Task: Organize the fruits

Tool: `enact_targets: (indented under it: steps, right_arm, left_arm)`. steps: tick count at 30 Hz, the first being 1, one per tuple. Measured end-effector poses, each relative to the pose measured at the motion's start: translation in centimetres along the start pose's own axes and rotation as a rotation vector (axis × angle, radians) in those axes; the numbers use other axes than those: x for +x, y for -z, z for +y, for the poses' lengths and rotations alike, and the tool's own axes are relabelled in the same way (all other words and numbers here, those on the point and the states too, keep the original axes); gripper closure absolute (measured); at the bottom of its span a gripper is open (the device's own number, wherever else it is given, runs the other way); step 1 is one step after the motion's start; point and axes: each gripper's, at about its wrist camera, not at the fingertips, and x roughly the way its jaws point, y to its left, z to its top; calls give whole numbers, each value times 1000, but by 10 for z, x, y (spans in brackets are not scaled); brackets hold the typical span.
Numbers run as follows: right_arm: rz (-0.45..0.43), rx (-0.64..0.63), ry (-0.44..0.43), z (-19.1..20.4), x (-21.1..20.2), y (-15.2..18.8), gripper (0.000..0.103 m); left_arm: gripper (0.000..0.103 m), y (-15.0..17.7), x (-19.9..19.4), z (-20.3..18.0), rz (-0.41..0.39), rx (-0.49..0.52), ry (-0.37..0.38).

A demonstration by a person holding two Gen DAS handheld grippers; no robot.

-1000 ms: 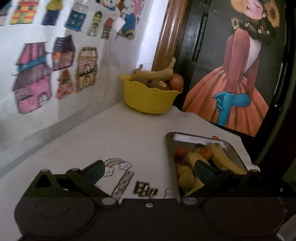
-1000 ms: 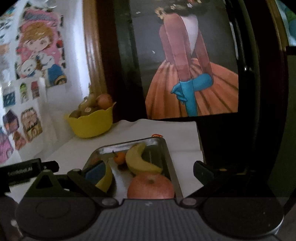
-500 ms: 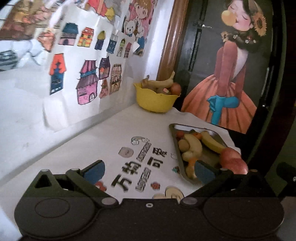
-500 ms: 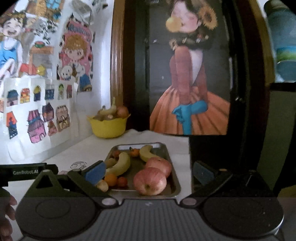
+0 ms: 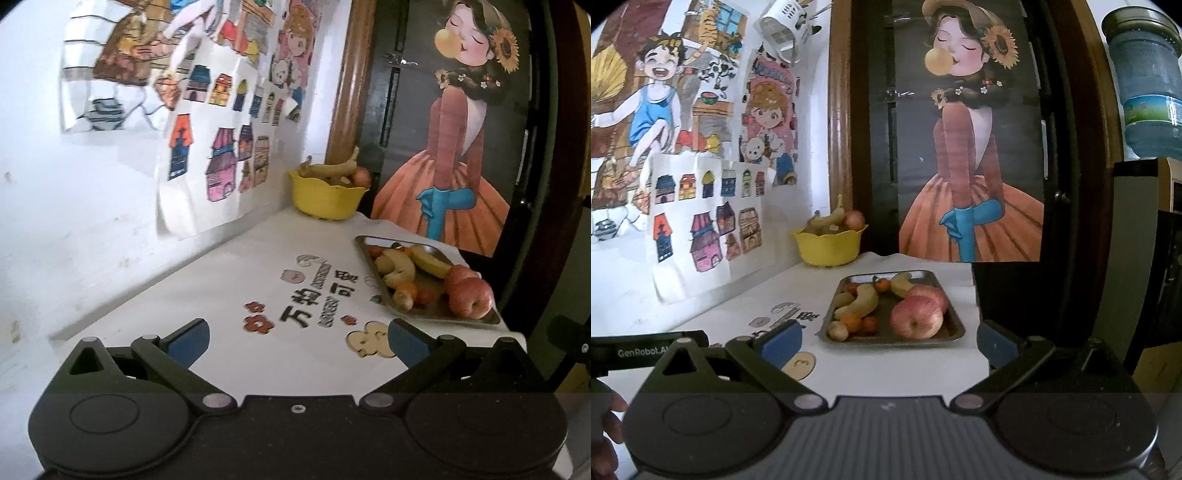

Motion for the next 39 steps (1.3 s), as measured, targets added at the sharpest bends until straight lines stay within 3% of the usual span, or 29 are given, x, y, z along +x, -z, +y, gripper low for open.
enact_targets:
  steps: [23,39]
  right_arm:
    - [26,27,4,9,10,34,0]
    - [46,75,12,7,19,55,0]
  left_arm:
    - [1,24,5,11,-23,45,-49]
    - [1,35,2,16,-59,46,-35]
